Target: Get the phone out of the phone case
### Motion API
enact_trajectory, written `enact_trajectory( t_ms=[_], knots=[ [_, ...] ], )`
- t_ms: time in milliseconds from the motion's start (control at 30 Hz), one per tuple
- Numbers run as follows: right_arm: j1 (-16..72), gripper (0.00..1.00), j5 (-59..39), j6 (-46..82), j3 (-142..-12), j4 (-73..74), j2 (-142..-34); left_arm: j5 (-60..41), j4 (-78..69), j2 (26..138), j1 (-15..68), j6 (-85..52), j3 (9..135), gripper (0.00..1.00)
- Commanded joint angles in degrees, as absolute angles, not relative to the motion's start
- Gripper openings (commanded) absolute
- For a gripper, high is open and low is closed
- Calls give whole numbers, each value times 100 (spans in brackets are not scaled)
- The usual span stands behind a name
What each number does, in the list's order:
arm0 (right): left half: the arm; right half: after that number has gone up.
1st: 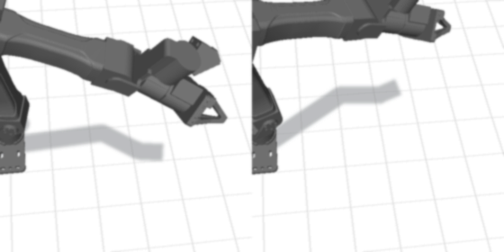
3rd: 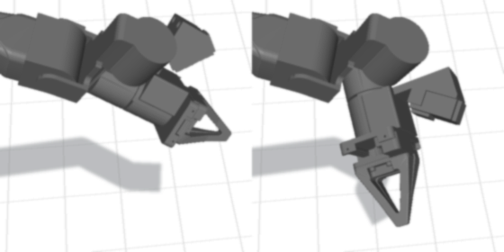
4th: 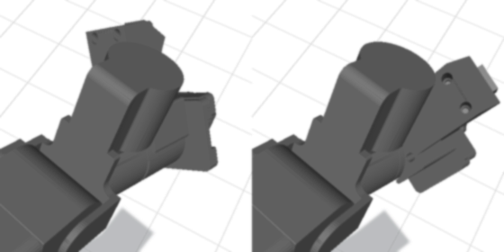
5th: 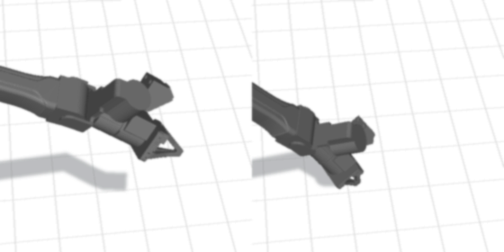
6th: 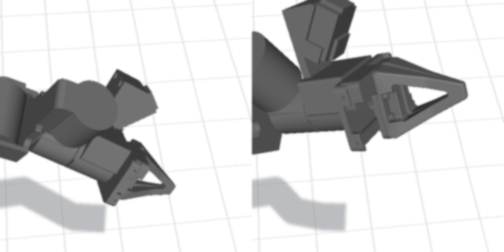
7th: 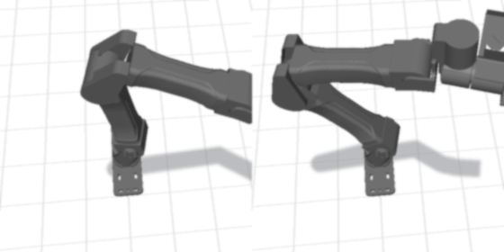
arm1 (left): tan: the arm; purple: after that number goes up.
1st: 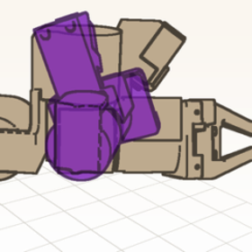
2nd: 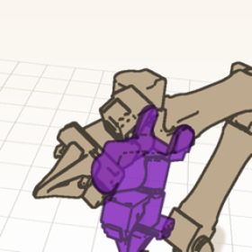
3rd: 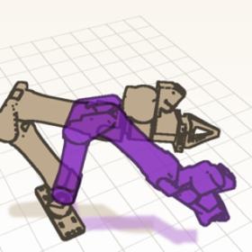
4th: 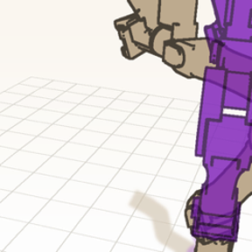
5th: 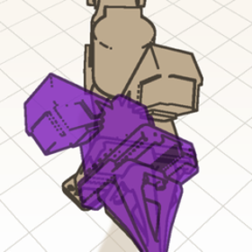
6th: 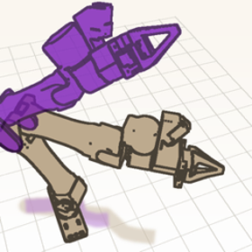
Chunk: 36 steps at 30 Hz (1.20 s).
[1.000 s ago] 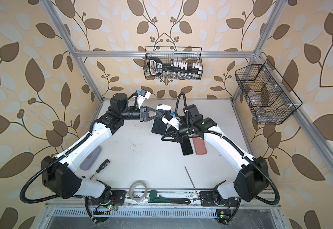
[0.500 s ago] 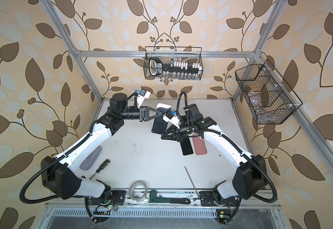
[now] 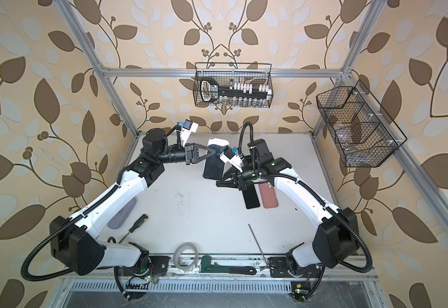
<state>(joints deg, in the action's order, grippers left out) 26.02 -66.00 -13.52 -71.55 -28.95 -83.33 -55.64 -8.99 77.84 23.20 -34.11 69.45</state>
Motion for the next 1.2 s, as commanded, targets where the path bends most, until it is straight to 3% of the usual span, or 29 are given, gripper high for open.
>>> enact_trajectory(
  t_ms=[0,267,867,933,1000,1167],
  knots=[
    [2588,6,-6791,-1309,-7138,-2269,-8139,-5177,-1324,7633,2382,-3875,6835,0],
    [2465,5,-6815,-994,-6650,-1647,-7965,-4767,-2109,7617,2425,-5098,6534,0],
    [2140,7,-6979,-698,-6233,-1011,-7986,-3985,-1969,7034,2681,-6283,5926,0],
    [2120,13,-6918,-668,-6154,-1002,-7899,-3873,-1661,6973,2679,-6071,6015,0],
    [2102,27,-6884,-433,-6014,-861,-7809,-3618,-1338,6906,2673,-5971,6088,0],
    [2068,46,-6445,1365,-5215,799,-7339,-2477,-1107,6680,2659,-6114,5897,0]
  ],
)
